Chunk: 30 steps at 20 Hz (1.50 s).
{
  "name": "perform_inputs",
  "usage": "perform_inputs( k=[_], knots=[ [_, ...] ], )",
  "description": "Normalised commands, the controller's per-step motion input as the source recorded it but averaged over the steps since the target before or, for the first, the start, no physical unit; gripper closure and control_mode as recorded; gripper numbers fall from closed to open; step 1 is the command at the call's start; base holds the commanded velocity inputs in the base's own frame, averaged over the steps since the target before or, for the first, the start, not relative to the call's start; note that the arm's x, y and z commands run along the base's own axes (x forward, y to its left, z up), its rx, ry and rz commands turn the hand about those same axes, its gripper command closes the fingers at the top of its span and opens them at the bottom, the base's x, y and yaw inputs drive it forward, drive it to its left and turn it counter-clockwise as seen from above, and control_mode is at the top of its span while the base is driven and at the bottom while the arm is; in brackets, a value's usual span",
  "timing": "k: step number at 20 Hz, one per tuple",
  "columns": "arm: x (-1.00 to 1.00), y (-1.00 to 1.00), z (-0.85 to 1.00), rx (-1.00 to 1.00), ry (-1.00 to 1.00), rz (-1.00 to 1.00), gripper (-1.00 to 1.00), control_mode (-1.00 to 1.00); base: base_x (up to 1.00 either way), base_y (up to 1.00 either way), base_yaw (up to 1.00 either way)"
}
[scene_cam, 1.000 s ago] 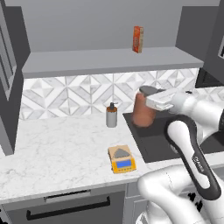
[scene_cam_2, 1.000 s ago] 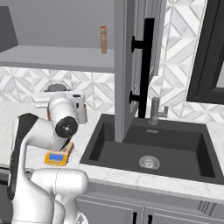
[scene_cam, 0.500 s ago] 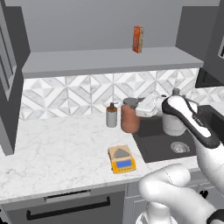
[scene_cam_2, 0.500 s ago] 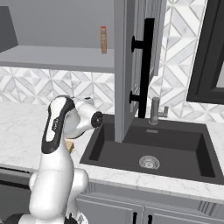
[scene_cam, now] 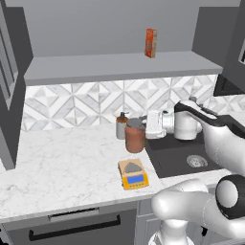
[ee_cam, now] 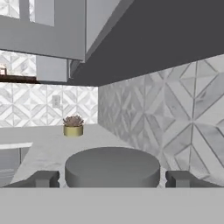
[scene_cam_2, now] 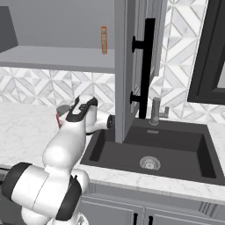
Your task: Pick the honey bottle and place it on the digital scale for weighing, and close the cabinet.
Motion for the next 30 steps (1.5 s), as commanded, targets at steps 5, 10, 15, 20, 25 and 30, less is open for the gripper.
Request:
perform_inputs(
  k=[5,10,15,20,25,30],
  knots=[
    [0.1,0.12,-0.37,0.01,0.02,0.16,1.0,-1.0,0.0,0.0,0.0],
    [0.0,0.0,-0.37,0.0,0.03,0.02,1.0,-1.0,0.0,0.0,0.0],
    [0.03,0.03,-0.35,0.0,0.0,0.0,1.0,-1.0,0.0,0.0,0.0],
    [-0.05,0.14,-0.16,0.0,0.0,0.0,1.0,-1.0,0.0,0.0,0.0],
    [-0.38,0.33,0.17,0.0,0.0,0.0,1.0,-1.0,0.0,0.0,0.0],
    [-0.63,0.08,0.4,0.0,0.0,0.0,1.0,-1.0,0.0,0.0,0.0]
  ],
)
